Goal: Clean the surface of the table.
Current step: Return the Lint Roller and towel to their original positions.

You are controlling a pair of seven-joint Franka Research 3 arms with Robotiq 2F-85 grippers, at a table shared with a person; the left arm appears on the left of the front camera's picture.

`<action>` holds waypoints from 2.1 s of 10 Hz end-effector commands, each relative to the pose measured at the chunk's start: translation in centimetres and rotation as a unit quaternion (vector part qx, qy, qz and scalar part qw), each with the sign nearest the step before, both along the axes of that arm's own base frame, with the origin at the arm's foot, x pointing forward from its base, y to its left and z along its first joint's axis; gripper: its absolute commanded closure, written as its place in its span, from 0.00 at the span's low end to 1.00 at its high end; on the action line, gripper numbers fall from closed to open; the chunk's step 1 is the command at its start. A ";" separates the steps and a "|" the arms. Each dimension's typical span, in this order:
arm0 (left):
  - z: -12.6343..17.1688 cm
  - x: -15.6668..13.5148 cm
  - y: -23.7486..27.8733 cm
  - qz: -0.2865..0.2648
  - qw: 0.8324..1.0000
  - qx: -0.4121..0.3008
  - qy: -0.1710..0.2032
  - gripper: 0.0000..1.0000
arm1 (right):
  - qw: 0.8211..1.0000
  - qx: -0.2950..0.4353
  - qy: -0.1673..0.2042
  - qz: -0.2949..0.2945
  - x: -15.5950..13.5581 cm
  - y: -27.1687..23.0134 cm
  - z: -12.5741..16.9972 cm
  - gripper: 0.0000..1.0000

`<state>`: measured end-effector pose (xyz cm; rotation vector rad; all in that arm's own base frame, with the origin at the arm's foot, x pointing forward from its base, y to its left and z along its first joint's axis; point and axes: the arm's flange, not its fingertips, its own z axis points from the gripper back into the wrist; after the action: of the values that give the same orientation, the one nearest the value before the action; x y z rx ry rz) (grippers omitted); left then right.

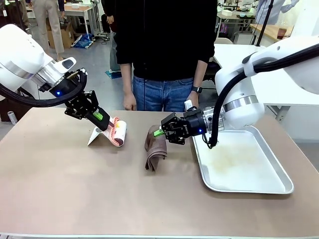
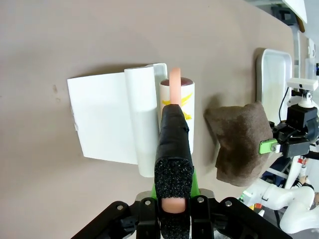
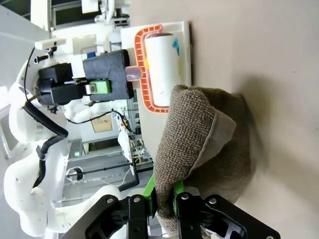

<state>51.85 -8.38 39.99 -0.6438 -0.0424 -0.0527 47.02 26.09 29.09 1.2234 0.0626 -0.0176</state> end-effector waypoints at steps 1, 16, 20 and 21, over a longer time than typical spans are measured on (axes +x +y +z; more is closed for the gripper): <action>0.6 0.6 -0.4 0.006 1.000 0.016 0.004 0.78 | 1.000 -0.003 0.012 0.002 0.8 0.3 0.6 0.88; 0.5 1.1 -1.2 0.023 0.999 0.035 0.004 0.78 | 0.985 -0.170 -0.020 -0.001 0.6 -0.4 0.6 0.88; 0.5 1.1 -1.3 0.024 0.999 0.029 0.010 0.78 | 0.984 -0.177 -0.024 0.000 0.9 0.1 0.8 0.88; 0.4 1.2 -1.3 0.023 0.999 0.028 0.012 0.78 | 0.984 -0.177 -0.024 -0.002 0.9 0.1 0.8 0.88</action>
<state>52.85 -9.37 40.04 -0.6061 -0.0345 -0.0210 47.56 25.84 29.34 0.8861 0.0125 0.0261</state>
